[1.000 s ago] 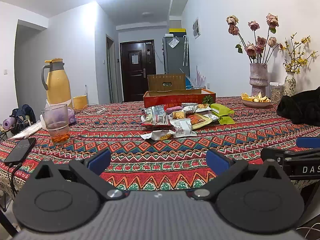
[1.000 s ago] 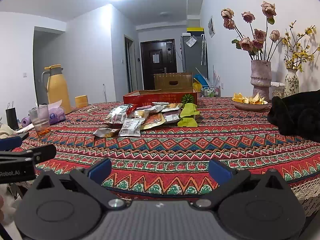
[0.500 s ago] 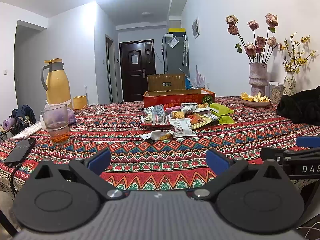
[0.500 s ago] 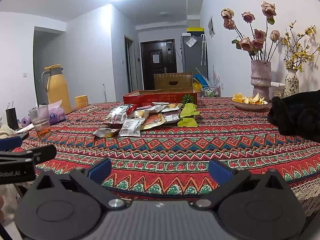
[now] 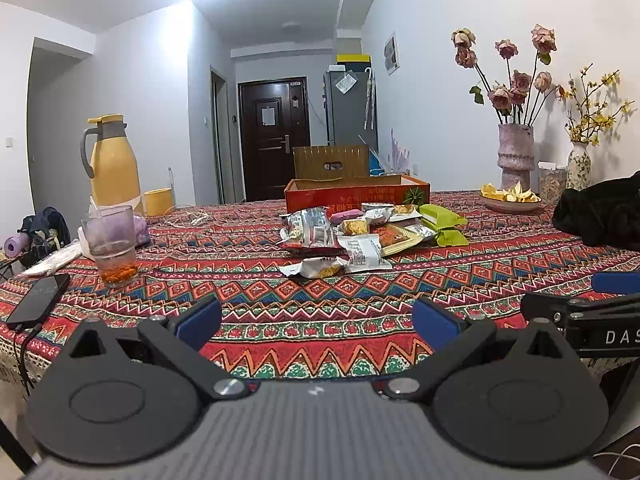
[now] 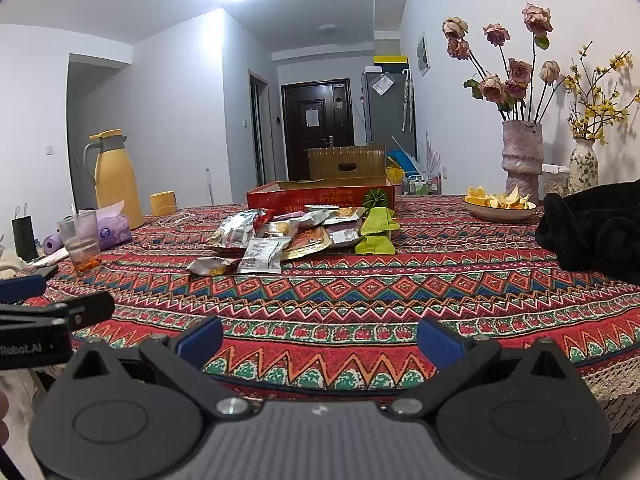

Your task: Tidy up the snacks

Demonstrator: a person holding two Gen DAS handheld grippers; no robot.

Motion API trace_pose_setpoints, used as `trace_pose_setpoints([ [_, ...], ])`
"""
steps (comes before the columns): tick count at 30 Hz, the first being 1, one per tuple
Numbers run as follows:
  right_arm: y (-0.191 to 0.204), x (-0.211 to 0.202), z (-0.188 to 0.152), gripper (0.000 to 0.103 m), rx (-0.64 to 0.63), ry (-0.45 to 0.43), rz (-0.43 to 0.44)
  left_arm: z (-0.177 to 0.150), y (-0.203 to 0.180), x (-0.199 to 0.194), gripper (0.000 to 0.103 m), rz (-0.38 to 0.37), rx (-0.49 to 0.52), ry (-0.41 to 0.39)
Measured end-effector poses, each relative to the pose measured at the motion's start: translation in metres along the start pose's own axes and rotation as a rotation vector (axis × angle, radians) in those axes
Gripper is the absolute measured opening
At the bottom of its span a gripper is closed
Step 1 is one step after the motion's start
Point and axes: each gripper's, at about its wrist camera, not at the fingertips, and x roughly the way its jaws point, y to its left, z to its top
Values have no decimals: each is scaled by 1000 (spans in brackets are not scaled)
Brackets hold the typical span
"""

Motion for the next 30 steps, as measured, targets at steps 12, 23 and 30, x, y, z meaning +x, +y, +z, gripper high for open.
trace_pose_setpoints([
  [12, -9, 12, 1, 103, 21, -4, -9, 4, 1, 18, 103, -8, 20, 16],
  [23, -20, 44, 16, 103, 27, 17, -33, 19, 5, 62, 103, -46, -10, 84],
  [30, -24, 79, 31, 103, 21, 54, -41, 32, 12, 103, 103, -48, 8, 117],
])
